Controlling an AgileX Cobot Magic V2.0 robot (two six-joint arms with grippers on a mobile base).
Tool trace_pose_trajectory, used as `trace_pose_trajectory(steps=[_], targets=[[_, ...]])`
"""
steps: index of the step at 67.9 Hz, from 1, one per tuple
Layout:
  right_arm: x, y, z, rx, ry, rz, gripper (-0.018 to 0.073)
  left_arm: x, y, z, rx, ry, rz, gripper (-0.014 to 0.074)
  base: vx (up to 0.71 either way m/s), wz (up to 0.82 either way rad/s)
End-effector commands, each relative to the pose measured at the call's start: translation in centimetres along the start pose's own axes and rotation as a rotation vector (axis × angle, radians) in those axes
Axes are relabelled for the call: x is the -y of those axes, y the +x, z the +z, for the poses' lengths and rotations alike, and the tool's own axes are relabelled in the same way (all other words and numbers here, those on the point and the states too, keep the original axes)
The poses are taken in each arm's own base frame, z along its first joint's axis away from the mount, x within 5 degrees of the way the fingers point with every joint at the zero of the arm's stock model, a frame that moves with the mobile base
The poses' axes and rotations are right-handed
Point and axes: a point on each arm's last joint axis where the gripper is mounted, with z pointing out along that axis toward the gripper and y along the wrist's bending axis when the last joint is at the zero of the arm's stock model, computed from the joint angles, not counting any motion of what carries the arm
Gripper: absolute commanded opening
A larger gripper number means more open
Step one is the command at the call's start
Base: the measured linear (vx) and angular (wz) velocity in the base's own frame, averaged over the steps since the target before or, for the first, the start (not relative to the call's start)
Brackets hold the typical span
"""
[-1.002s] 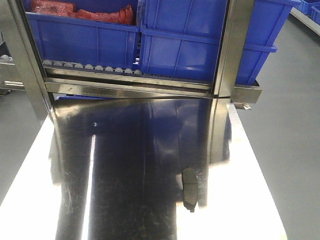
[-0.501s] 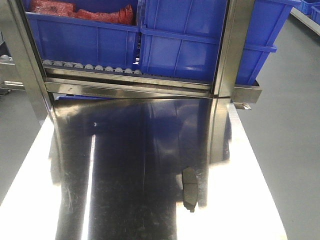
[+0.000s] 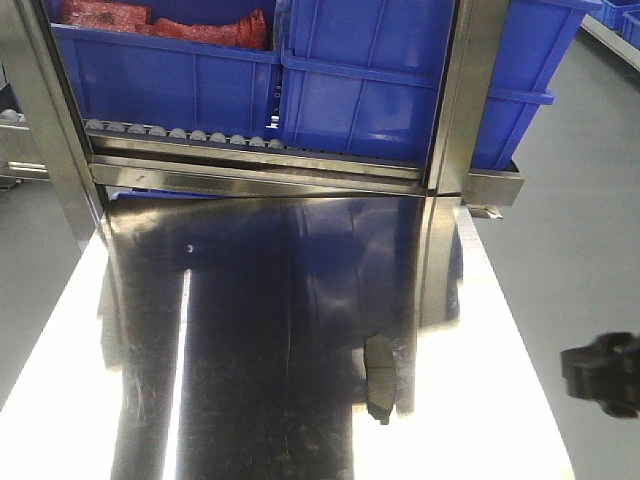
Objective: Move and align brake pads A on conveyor
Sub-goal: 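Lift the brake pad off the steel table with the left gripper, then lower the right gripper onto the remaining brake pad and close it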
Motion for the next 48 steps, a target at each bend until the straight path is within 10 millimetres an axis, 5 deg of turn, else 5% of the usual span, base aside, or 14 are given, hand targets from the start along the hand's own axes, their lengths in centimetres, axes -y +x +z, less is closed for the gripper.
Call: trace_pose_trajectory(steps=[1, 30, 48], targets=[[0.0, -2.3, 1.8, -0.029, 0.006, 0.01, 0.0395, 0.4, -1.6, -0.4, 0.107, 0.031, -0.002, -0.0006, 0.0, 0.0], [0.1, -5.0, 9.6, -0.299, 0.031, 0.098, 0.0395, 0.4, -1.6, -0.4, 0.107, 0.031, -0.002, -0.0006, 0.0, 0.0], [-6.5, -7.6, 11.8, -0.345, -0.019, -0.011, 0.0395, 0.4, -1.6, -0.4, 0.107, 0.031, -0.002, -0.0006, 0.0, 0.0]])
